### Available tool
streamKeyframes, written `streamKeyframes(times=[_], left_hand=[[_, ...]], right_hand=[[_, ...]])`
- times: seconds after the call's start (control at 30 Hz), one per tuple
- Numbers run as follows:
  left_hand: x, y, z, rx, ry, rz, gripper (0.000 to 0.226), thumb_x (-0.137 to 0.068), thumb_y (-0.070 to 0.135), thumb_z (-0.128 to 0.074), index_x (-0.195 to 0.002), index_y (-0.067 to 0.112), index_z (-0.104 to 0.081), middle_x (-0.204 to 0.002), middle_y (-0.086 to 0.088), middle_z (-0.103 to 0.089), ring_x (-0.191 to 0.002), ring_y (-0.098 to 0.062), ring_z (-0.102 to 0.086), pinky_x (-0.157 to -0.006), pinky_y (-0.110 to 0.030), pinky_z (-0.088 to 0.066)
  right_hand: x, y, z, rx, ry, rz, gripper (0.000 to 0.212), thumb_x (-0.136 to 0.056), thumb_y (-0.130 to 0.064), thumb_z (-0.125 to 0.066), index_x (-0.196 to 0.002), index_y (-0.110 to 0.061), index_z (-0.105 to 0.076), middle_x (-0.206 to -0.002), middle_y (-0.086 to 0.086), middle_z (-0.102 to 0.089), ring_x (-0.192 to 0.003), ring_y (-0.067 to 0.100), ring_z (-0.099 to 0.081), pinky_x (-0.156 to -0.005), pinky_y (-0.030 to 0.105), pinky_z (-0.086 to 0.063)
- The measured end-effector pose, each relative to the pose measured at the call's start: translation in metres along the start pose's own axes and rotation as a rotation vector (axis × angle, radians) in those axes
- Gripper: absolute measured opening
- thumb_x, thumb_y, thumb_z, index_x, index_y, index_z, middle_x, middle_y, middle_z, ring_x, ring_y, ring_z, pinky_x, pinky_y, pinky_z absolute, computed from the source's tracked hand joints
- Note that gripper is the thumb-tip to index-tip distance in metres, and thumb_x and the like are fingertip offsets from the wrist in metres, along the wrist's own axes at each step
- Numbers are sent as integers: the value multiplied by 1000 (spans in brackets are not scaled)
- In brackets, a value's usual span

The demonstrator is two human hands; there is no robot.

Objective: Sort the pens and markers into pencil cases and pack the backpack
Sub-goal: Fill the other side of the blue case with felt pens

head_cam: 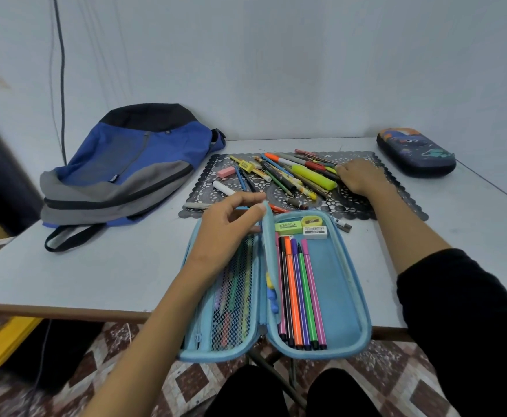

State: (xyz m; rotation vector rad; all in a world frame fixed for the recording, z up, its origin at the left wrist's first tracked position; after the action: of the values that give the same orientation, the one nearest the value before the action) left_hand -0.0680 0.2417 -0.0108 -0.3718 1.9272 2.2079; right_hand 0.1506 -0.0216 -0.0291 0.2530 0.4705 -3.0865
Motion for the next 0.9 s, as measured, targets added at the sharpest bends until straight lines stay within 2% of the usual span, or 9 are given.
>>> streamKeyframes(times=[0.07, 0.13, 0.27, 0.43, 0.53, 0.67, 0.73, 0.8, 0.9], left_hand=[[0, 0, 0, -1, 0, 0, 21, -94, 15, -61, -113, 13, -69, -104, -2, -72, -91, -13, -69, -72, -19, -54], [1, 0, 0, 5, 1, 1, 21, -94, 15, -61, -113, 12, -69, -104, -3, -72, -91, -13, -69, -72, -19, -54], [1, 0, 0, 4, -3, 2, 21, -94, 15, -61, -114, 12, -69, -104, -4, -72, -91, -13, -69, -72, -18, -53], [1, 0, 0, 4, 4, 2, 21, -94, 14, -61, -114, 11, -69, -104, -4, -72, -88, -10, -68, -70, -18, -53], [1, 0, 0, 0, 6, 2, 21, -94, 15, -61, -113, 12, -69, -104, -5, -72, -87, -11, -68, -71, -18, -52], [1, -1, 0, 7, 8, 10, 20, -94, 15, -61, -112, 13, -70, -104, -4, -72, -92, -14, -69, -73, -19, -53], [0, -1, 0, 6, 9, 11, 20, -94, 15, -61, -112, 14, -70, -104, -4, -72, -92, -15, -69, -73, -20, -54], [0, -1, 0, 4, 9, 10, 20, -94, 15, -62, -112, 14, -70, -104, -3, -72, -92, -16, -70, -73, -21, -54], [0, -1, 0, 1, 8, 7, 20, -94, 16, -62, -112, 14, -70, -105, -2, -72, -94, -17, -69, -74, -22, -55]], right_hand=[[5, -1, 6, 29, 146, 2, 35, -98, -26, -35, -82, -5, -58, -101, 24, -63, -96, 36, -59, -80, 38, -43], [7, 2, 9, 58, 254, -14, 25, -94, -14, -44, -78, -2, -59, -91, 21, -63, -91, 37, -61, -74, 38, -46], [8, 16, 10, -50, 339, -97, 16, -89, -2, -53, -90, 0, -69, -97, 18, -67, -91, 35, -63, -74, 39, -50], [20, 22, 16, -174, 461, -129, 23, -87, 1, -52, -99, -3, -71, -100, 18, -69, -94, 35, -64, -75, 37, -49], [27, 17, 26, -407, 610, -111, 21, -86, -2, -53, -102, -6, -67, -99, 13, -69, -86, 25, -63, -71, 29, -45], [29, 6, 50, -796, 803, -84, 18, -87, 0, -56, -100, -10, -63, -93, 5, -65, -72, 6, -56, -70, 22, -52], [33, 0, 63, -1076, 865, -77, 19, -85, 2, -57, -96, -13, -60, -86, 2, -62, -71, 12, -62, -66, 27, -57], [35, -3, 76, -1309, 813, -79, 21, -80, 5, -59, -91, -13, -60, -79, 5, -63, -64, 19, -65, -61, 30, -58], [37, -10, 87, -1524, 417, -15, 17, -80, 6, -66, -87, -10, -64, -69, 4, -69, -60, 17, -67, -63, 26, -55]])
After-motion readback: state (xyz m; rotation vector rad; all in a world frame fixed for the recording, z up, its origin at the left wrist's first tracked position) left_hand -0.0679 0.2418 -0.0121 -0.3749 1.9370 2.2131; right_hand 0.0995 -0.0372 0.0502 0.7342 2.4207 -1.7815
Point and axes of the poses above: each hand's wrist, its own x-axis away from the middle knuckle, its own z-axis out of the back of the hand, y = z × x, the point moved 3 cm from there along -x, towards the middle knuckle
